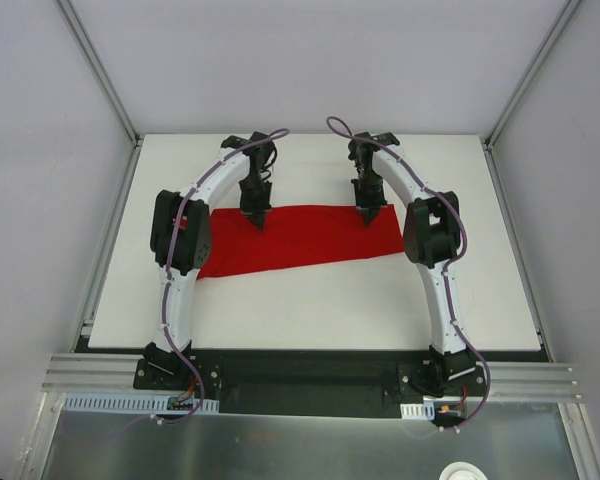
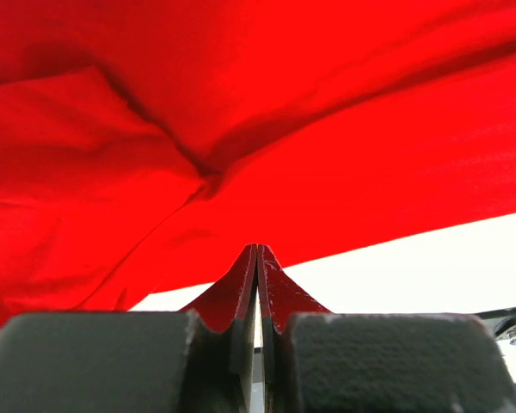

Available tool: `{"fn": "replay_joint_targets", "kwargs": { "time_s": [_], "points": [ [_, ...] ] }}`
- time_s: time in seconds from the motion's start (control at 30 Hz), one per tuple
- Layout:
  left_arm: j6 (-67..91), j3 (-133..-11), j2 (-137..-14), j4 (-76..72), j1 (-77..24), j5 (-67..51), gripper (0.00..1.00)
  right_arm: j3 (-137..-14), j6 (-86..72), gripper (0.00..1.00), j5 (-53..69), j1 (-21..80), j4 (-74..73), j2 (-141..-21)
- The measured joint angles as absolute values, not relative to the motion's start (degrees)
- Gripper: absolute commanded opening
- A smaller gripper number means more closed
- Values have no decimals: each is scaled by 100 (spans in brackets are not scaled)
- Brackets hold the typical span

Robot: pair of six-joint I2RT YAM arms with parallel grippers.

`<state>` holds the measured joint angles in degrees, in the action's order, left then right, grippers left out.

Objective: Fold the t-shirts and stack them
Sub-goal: Fold the other side of the tshirt into a rectangle

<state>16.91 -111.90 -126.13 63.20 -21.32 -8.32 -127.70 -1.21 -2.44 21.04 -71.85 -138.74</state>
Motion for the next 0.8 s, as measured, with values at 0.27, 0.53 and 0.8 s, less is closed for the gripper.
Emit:
{"fn": "replay_joint_targets", "kwargs": {
  "time_s": [0.27, 0.53, 0.8],
  "points": [
    [1688, -11133, -12724, 6246, -2132, -1164, 0, -12457, -82, 1, -523, 2193, -7229, -13885],
    [1691, -10995, -13078, 6182, -2134, -1166, 0, -12405, -84, 1, -314, 2294, -7220, -14033],
    [1680, -10980, -13482, 6493, -2104, -1306, 0, -12331, -99, 1, -239, 2305, -7301, -14094]
  ]
}}
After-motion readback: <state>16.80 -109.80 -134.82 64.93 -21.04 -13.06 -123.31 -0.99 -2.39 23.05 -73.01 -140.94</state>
